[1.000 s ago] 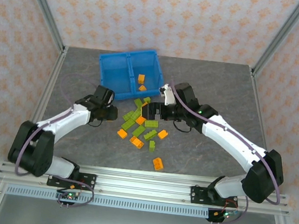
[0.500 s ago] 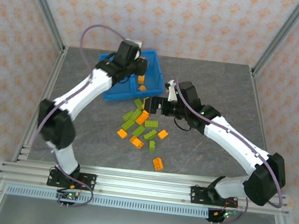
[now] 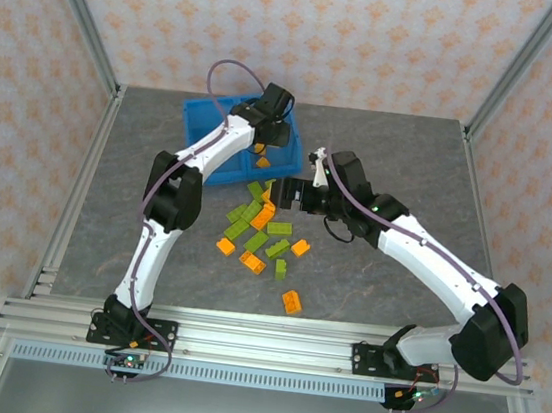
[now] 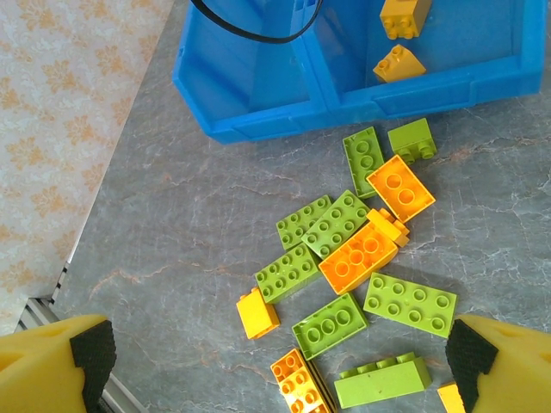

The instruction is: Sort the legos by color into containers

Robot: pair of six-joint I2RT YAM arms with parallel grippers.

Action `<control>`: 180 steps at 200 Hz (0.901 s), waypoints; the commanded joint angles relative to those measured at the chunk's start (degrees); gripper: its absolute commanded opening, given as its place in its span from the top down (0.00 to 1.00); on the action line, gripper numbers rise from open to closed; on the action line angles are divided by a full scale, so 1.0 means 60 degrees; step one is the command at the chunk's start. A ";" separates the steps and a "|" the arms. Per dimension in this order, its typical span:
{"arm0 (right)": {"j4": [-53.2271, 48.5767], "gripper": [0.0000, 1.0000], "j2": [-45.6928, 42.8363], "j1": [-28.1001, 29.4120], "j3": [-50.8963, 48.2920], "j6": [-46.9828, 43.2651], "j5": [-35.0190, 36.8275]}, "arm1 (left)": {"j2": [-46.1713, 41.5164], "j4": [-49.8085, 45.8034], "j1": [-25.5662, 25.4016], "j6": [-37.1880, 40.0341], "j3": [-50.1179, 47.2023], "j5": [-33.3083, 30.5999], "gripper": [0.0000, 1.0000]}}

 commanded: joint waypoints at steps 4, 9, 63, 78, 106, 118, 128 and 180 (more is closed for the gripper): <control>-0.0189 0.00 -0.0379 0.0051 0.0283 -0.0069 0.0212 | -0.0142 -0.0374 0.0090 -0.0258 0.0463 -0.0225 0.53; -0.0197 0.00 -0.0401 0.0048 0.0298 -0.0070 0.0203 | -0.0179 -0.0390 0.0082 -0.0241 0.0459 -0.0194 0.51; -0.0198 0.00 -0.0625 0.0055 0.0207 0.0124 0.0313 | -0.1847 -0.0614 -0.0204 0.0049 0.0004 0.0015 0.45; -0.0188 0.00 -0.0965 0.0048 -0.0086 0.0254 0.0918 | -0.3034 -0.0334 -0.0388 -0.0166 -0.1242 0.0091 0.46; -0.0675 0.01 -0.1812 -0.0227 -0.0728 0.0645 0.2920 | -0.5890 0.0576 -0.0917 -0.1420 -0.4749 0.0335 0.48; -0.0835 0.01 -0.2040 -0.0618 -0.0992 0.0724 0.2930 | -0.6966 0.0553 -0.1405 -0.1969 -0.5947 0.0338 0.49; -0.0947 0.01 -0.2168 -0.0920 -0.1175 0.0724 0.2755 | -0.7649 0.0402 -0.2016 -0.2393 -0.6747 0.0176 0.50; -0.2200 0.01 -0.2377 -0.1825 -0.1060 0.0235 0.2798 | -0.8598 -0.0631 -0.5180 -0.5522 -0.9351 -0.1197 0.53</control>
